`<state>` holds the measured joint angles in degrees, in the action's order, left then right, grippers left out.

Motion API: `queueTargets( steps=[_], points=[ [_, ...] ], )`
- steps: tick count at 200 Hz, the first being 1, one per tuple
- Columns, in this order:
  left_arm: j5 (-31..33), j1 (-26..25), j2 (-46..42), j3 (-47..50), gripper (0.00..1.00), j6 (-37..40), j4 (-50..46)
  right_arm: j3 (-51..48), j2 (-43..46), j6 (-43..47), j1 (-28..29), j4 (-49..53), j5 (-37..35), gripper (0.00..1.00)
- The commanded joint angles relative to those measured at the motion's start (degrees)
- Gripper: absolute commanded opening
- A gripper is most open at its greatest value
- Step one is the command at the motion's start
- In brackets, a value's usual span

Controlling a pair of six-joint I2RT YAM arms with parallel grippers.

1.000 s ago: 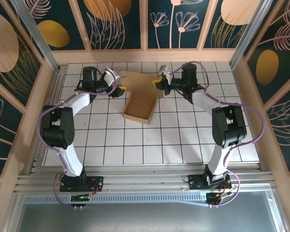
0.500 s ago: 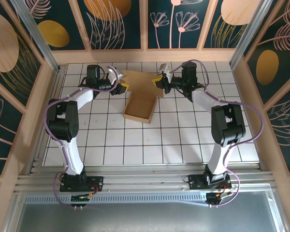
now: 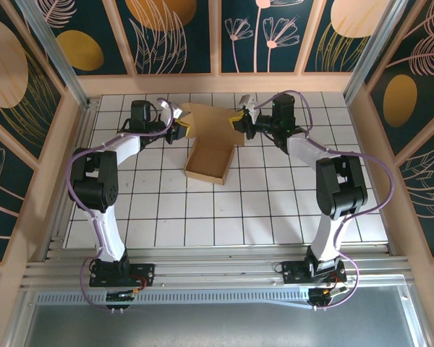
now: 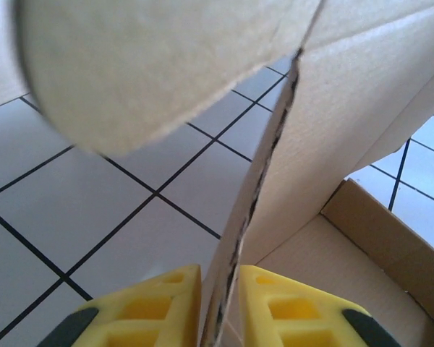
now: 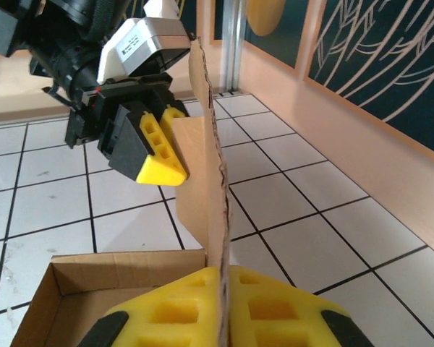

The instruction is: Fold the paper box

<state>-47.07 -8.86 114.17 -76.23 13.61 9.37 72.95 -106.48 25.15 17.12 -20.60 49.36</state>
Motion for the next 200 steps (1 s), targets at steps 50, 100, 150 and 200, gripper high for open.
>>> queueTargets(
  steps=[50, 100, 150, 200],
  points=[
    [14.85, -5.76, -5.65, 3.73, 0.0, -6.52, 0.36, -9.59, 4.9, -5.35, 2.2, -8.35, -14.07, 0.55],
    [21.22, -6.51, -7.45, 4.78, 0.0, -4.93, -1.83, -12.82, 11.45, -8.79, 1.52, -0.45, -22.83, 0.6],
    [21.5, -7.35, -9.61, 6.64, 0.0, -5.87, -0.4, -17.09, 14.11, -9.84, 1.57, -0.75, -22.14, 0.43],
    [21.11, -9.19, -9.51, 9.9, 0.0, -8.07, 3.72, -16.05, 10.5, -10.82, 1.7, -2.42, -21.68, 0.45]
  ],
)
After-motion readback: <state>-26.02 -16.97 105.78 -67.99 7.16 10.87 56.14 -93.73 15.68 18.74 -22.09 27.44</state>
